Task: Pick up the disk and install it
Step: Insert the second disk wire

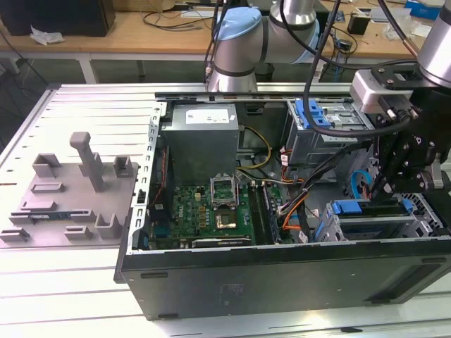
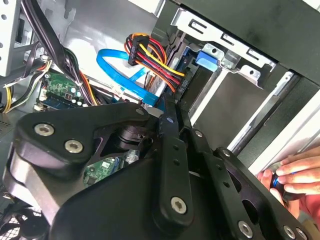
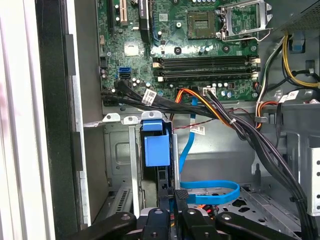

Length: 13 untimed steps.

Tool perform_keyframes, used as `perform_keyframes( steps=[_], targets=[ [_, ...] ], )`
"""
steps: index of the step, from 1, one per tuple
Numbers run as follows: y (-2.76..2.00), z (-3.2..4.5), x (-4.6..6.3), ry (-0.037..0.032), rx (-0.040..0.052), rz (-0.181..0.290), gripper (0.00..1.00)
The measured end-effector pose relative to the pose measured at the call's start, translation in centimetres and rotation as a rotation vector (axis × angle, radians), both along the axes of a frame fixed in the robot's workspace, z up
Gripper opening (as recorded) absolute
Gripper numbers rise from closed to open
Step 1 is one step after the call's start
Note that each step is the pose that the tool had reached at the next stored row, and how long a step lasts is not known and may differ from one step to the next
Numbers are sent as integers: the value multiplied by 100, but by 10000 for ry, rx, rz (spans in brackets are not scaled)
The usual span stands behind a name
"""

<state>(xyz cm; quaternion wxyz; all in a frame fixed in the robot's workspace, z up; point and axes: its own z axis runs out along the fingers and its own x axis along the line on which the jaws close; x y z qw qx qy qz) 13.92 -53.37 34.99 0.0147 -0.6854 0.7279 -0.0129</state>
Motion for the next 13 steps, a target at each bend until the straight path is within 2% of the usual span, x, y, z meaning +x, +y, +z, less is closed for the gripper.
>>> perform_keyframes(
  steps=[13],
  targets=[
    [-6,-11,-4,-1,3,94,16]
  ],
)
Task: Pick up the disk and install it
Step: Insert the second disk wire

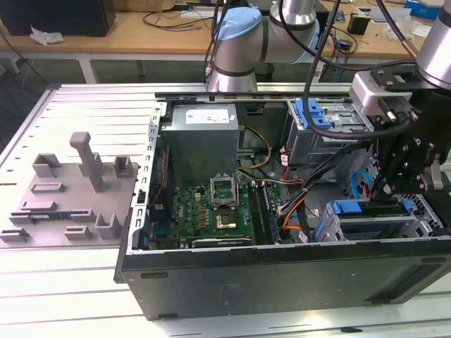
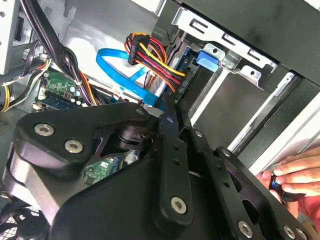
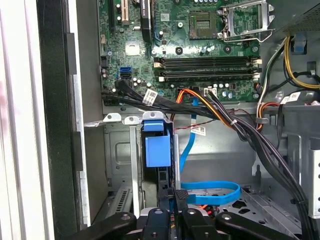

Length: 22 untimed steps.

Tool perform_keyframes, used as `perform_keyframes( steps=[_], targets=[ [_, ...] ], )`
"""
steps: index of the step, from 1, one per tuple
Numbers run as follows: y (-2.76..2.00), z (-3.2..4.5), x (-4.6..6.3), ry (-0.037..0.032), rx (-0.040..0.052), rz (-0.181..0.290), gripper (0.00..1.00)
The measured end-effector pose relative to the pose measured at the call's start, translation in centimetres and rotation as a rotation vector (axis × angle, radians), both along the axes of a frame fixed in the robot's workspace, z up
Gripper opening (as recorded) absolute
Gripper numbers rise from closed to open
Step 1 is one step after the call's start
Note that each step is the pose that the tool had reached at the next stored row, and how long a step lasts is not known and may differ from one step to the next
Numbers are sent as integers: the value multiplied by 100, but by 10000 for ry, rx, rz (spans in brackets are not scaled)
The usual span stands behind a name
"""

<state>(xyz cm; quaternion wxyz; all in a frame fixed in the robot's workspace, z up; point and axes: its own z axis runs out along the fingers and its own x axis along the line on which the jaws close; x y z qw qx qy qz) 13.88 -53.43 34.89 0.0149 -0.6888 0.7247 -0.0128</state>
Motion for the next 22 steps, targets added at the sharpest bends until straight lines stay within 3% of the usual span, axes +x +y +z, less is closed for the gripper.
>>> perform_keyframes(
  steps=[22],
  targets=[
    [-15,-33,0,0,-3,61,16]
  ],
)
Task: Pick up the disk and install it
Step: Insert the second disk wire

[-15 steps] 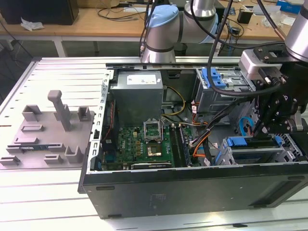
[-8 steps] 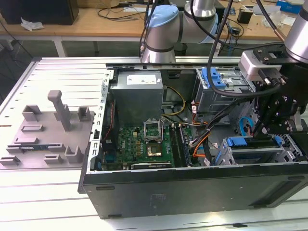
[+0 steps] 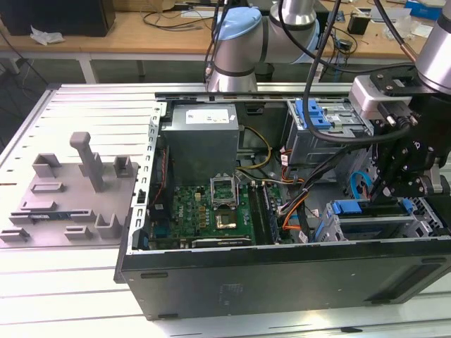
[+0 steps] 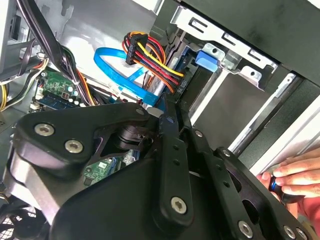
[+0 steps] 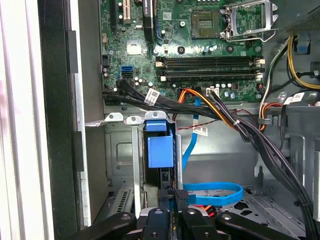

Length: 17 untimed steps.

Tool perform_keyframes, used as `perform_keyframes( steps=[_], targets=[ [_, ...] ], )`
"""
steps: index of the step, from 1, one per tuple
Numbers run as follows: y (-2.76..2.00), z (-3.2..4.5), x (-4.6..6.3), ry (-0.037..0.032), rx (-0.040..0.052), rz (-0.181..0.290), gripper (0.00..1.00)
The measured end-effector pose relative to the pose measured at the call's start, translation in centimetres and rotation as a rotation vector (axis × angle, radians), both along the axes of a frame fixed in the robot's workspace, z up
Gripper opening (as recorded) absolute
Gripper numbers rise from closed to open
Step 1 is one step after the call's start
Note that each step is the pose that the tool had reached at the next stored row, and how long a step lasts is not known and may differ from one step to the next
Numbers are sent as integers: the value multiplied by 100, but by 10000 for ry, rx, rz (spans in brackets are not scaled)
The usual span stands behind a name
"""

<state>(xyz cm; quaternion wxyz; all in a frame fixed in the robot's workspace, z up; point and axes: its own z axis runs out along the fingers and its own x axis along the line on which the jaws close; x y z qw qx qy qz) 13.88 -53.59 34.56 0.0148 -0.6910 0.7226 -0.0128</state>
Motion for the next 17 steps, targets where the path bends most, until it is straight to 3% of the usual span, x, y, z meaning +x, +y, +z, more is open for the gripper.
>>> perform_keyframes(
  steps=[14,16,17],
  targets=[
    [-1,-71,0,0,-1,97,16],
    [0,-78,-1,0,13,100,17],
    [0,-73,0,0,6,100,23]
  ],
)
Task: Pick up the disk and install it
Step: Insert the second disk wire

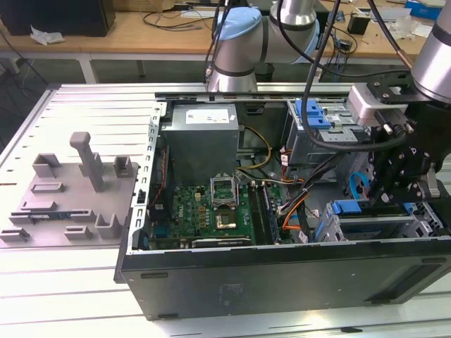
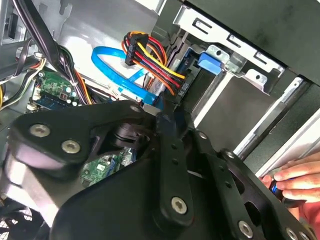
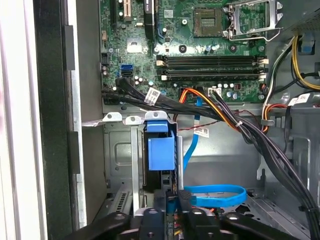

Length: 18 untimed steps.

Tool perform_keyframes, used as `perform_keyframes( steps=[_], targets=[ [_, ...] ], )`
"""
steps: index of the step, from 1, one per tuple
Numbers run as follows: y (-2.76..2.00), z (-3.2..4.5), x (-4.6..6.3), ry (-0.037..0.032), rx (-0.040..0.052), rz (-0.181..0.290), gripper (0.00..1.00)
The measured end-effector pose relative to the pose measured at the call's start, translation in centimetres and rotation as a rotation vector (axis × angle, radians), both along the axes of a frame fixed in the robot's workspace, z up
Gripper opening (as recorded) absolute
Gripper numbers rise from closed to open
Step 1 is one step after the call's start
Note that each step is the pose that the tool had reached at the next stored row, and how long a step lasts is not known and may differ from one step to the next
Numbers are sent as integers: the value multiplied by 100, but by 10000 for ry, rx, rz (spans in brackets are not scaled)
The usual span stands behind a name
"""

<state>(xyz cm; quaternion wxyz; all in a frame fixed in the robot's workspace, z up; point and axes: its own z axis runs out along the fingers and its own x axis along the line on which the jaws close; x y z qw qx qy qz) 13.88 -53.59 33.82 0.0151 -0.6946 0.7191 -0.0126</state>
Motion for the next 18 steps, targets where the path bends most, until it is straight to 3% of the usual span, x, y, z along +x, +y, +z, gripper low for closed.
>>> perform_keyframes(
  steps=[3,9,16,18],
  targets=[
    [0,80,0,0,-5,0,36],
    [18,297,0,0,-21,0,36],
    [95,429,0,-1,-248,0,36],
    [108,435,0,0,-274,1,36]
  ],
)
